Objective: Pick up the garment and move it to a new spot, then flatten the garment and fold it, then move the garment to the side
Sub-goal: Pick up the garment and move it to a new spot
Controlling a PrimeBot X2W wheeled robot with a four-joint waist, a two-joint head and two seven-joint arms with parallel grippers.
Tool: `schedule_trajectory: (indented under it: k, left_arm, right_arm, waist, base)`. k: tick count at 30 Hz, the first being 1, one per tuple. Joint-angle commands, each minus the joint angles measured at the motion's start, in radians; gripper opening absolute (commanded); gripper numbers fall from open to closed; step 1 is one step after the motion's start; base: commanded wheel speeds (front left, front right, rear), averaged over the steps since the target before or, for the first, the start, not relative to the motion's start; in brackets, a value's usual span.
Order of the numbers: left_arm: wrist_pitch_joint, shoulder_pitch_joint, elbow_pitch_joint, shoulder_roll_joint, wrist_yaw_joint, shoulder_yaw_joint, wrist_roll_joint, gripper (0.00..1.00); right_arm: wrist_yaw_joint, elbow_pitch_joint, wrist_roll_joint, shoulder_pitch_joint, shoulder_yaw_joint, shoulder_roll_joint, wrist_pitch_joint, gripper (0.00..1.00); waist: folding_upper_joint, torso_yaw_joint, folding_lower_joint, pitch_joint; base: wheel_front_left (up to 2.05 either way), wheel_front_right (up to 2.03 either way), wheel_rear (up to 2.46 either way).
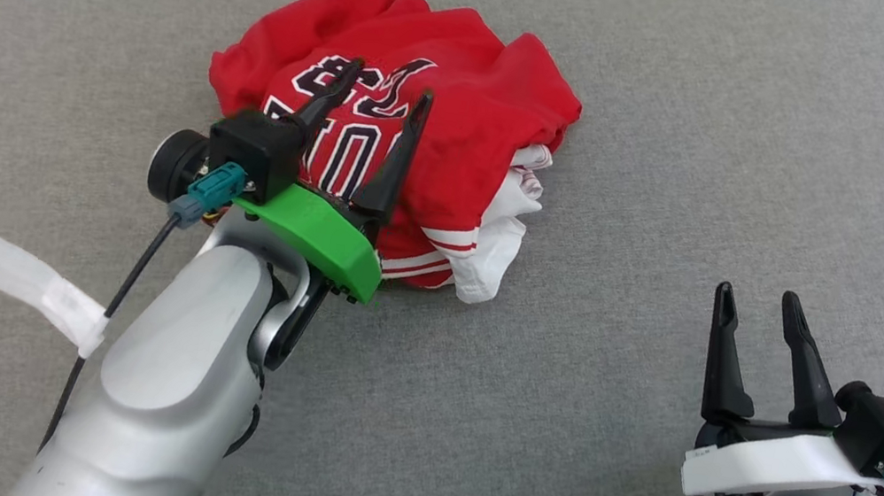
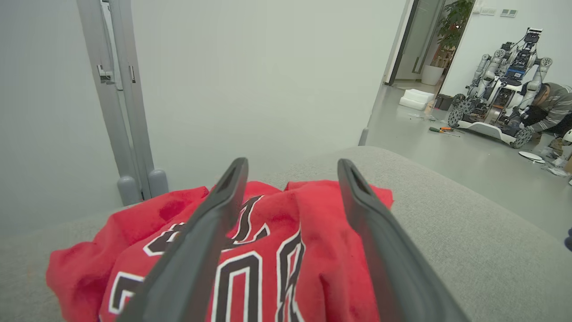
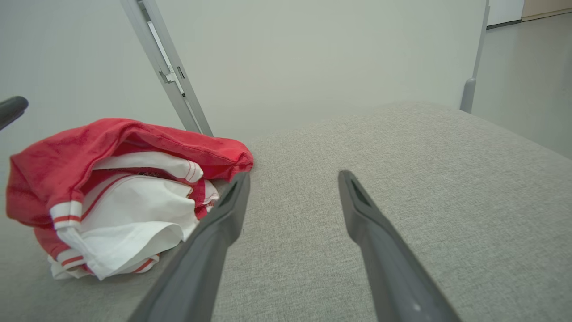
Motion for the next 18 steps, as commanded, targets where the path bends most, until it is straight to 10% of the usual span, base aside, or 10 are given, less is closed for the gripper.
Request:
schedule_trajectory:
  k: [1,18]
  left_arm:
    - [-0.011,0.019,-0.011,0.017,0.008,0.013,0.011,1.0]
    - [-0.016,0.376,-0.31,0.144,0.069,0.314,0.083,1.0]
  right_arm:
    - [0.0,-0.001,-0.012,0.018,-0.002,-0.002,-0.003,1.0]
    - [0.0,-0.015,-0.056,0.073,0.011,-0.002,-0.003,1.0]
  waist:
    - [0.0,0.046,0.0,-0.048]
    - [0.0,0.198,0.0,-0.16]
  base:
    - [0.0,0.0,0.0]
    - [0.0,0.0,0.0]
